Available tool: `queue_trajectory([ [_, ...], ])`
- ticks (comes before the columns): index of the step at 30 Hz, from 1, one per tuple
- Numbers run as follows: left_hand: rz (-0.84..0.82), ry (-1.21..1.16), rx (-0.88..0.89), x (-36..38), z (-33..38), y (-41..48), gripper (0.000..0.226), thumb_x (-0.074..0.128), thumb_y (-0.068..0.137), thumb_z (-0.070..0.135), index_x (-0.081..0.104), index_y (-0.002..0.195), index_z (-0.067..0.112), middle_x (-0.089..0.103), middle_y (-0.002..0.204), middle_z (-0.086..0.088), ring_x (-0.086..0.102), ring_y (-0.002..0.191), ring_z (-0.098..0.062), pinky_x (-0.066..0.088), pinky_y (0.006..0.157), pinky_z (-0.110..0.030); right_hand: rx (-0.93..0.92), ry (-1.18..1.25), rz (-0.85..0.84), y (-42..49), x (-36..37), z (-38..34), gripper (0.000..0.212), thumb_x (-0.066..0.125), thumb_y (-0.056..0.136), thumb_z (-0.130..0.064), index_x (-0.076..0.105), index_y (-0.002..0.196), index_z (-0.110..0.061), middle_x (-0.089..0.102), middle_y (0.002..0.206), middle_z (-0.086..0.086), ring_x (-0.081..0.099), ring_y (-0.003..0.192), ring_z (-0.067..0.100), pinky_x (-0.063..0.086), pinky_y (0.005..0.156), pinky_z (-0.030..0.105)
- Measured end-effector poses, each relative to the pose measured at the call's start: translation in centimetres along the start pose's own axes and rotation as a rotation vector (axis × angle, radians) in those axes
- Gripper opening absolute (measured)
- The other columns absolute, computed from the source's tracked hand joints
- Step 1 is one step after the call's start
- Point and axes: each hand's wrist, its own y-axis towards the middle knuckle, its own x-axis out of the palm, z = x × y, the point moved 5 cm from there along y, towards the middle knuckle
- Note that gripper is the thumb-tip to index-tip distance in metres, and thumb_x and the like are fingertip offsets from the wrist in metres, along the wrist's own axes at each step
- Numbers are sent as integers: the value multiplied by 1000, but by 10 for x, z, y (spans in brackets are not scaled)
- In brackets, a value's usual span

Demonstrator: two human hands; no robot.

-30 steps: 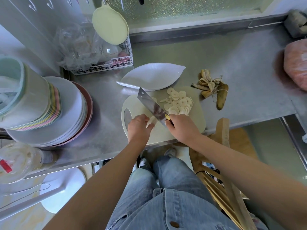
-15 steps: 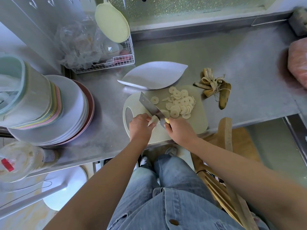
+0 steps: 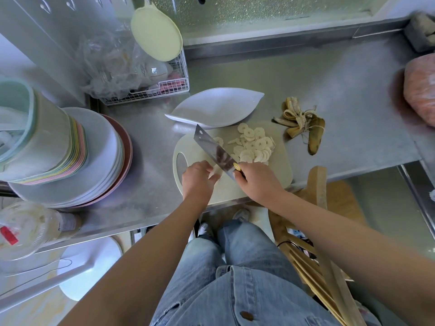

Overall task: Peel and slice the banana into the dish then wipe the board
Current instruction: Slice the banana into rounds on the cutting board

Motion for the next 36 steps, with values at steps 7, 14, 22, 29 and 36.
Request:
queue_trajectory([
  [7, 10, -10, -4, -1, 0, 0, 15, 72, 82, 23, 70, 94, 14, 72, 95, 0, 66, 85, -18, 53, 83, -34, 11, -55, -3, -1, 9, -2, 24, 41, 98, -25, 50, 83, -8, 44, 66, 4, 46, 64, 24, 30, 57, 31],
  [14, 9, -9, -17, 0, 0, 0, 15, 73, 81, 22, 70, 94, 14, 72, 94, 0, 65, 85, -19, 53, 82, -33, 39, -44, -16, 1, 21, -3, 27, 40, 99, -24, 58, 99, -3, 61, 80, 14, 58, 76, 30, 29, 61, 30],
  [22, 12, -21, -1, -3, -2, -4, 29, 76, 79, 28, 70, 104, 15, 71, 89, 0, 65, 85, -18, 53, 84, -31, 56, -13, -5, 0, 13, -2, 24, 41, 99, -24, 49, 82, -10, 36, 58, -1, 40, 60, 23, 27, 56, 31],
  [29, 16, -19, -10, -3, -2, -6, 20, 74, 80, 25, 70, 96, 14, 72, 91, 1, 66, 86, -18, 52, 85, -33, -8, -3, 15, -2, 1, -4, 28, 42, 98, -26, 38, 74, -12, 40, 58, 2, 44, 56, 25, 30, 53, 33],
  [36, 15, -7, -16, -2, -1, -5, 19, 72, 81, 24, 71, 96, 12, 73, 94, -1, 66, 88, -19, 52, 86, -36, -18, -50, 4, -2, 3, -6, 25, 42, 97, -25, 38, 76, -13, 40, 61, 2, 43, 61, 25, 29, 55, 32],
])
